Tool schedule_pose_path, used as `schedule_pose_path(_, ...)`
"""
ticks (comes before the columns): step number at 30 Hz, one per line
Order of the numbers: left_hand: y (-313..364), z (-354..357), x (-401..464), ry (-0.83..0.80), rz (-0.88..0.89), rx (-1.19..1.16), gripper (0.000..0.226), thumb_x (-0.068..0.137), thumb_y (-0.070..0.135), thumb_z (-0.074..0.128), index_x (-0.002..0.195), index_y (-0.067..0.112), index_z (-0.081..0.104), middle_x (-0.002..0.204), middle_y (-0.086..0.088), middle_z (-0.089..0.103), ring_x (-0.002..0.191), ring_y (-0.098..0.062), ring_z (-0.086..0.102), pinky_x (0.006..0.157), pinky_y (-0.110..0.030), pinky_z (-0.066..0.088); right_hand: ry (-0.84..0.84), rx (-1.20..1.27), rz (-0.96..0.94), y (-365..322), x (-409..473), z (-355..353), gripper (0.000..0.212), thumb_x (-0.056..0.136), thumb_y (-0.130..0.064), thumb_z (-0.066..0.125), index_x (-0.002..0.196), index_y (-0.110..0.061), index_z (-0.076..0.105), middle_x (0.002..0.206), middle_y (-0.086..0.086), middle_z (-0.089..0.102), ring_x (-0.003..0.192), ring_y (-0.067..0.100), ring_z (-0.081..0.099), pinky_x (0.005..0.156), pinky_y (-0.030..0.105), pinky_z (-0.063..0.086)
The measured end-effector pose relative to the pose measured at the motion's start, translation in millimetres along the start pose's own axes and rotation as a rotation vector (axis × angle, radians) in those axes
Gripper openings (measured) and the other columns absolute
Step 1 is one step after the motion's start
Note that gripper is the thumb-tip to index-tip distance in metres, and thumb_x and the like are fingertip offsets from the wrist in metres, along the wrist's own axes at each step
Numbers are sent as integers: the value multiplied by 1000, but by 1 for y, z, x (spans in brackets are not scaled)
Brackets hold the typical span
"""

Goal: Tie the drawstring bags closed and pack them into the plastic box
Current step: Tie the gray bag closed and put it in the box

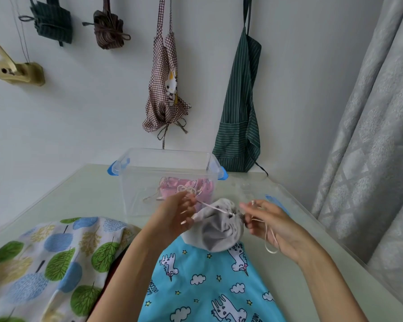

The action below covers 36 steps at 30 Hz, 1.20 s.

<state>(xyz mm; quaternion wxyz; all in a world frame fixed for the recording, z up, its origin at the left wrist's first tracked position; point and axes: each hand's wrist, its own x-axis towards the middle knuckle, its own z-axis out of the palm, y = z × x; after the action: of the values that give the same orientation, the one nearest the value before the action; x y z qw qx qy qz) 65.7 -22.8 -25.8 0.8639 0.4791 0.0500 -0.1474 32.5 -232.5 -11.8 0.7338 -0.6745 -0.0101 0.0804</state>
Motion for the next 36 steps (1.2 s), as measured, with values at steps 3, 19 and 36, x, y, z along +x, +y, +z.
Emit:
schedule_pose_path(3, 0, 1, -6, 112, 52, 677, 40, 98, 46, 39, 87, 12, 57, 87, -2, 67, 65, -12, 61, 55, -23, 49, 18, -300, 25, 2, -1, 8, 38, 73, -16, 77, 106, -8, 59, 77, 9, 63, 61, 11, 63, 57, 20, 54)
schedule_pose_path(19, -24, 25, -6, 143, 446, 793, 26, 83, 42, 66, 70, 21, 74, 68, 0, 74, 60, -4, 69, 55, -18, 48, 5, -30, -83, -1, -1, 31, 15, 80, 8, 65, 89, -4, 59, 73, 6, 60, 63, 9, 65, 63, 20, 57)
schedule_pose_path(36, -25, 20, -5, 158, 333, 489, 17, 84, 22, 69, 68, 18, 73, 59, 8, 68, 56, -1, 60, 52, -10, 47, 36, -368, -2, -2, -7, 37, 19, 84, -2, 66, 92, -8, 50, 70, 5, 57, 54, 12, 55, 55, 23, 53)
